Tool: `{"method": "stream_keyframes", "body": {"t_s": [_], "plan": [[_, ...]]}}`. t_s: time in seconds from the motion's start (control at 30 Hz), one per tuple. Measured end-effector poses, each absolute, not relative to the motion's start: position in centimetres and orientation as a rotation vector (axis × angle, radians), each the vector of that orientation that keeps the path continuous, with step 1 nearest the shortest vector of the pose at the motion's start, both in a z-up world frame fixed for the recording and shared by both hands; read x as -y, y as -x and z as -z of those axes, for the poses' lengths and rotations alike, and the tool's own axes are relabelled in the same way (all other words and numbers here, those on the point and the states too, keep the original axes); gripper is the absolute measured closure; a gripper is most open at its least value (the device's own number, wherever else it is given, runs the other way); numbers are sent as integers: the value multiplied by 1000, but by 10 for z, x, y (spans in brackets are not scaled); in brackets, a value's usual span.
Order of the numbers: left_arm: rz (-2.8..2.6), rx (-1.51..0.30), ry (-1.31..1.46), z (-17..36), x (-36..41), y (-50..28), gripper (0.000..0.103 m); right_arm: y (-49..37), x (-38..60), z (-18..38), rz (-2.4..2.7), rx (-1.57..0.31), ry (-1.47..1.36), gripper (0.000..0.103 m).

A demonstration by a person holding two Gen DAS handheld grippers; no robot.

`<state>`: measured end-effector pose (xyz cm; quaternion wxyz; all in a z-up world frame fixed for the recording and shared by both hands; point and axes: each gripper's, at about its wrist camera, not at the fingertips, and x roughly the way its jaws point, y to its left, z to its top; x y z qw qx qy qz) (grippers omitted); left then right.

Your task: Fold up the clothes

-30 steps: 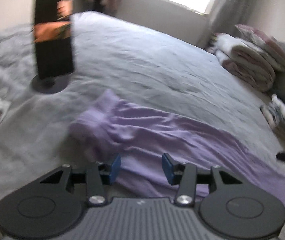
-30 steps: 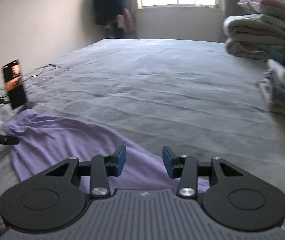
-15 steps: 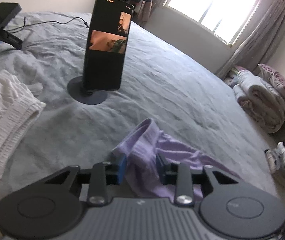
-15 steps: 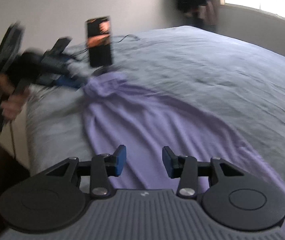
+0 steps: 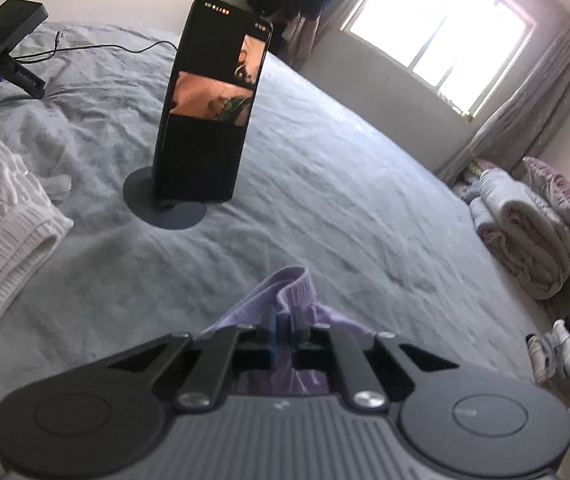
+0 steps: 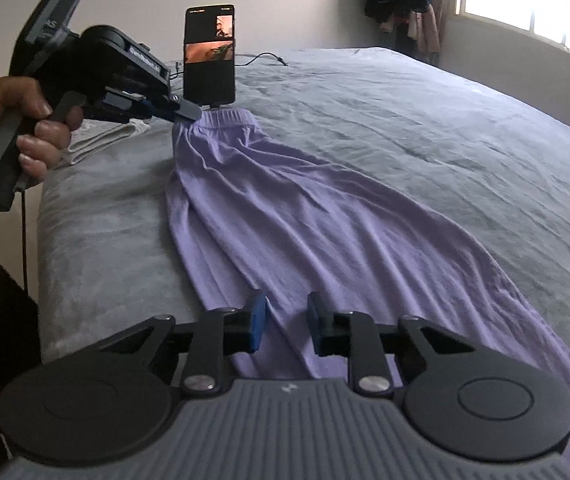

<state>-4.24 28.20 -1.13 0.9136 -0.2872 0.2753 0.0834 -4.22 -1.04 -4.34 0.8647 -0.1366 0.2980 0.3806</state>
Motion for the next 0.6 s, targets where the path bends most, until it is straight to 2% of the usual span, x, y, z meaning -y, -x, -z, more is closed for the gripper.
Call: {"method": "stream_keyframes", "body": {"t_s": [0.07, 0.13, 0.5, 0.6], "plan": [[-174, -560, 582, 10, -280, 43, 97, 42, 11, 41, -792, -610, 279, 85], [-185, -560, 561, 10, -279, 42, 97, 42, 12, 38, -788, -596, 271, 100], [-104, -389, 498, -9, -291, 51, 97, 46, 27, 13, -832, -540, 199, 101], [-149, -503, 515, 2, -300, 49, 97, 48, 23, 20, -868, -579, 224, 101]]}}
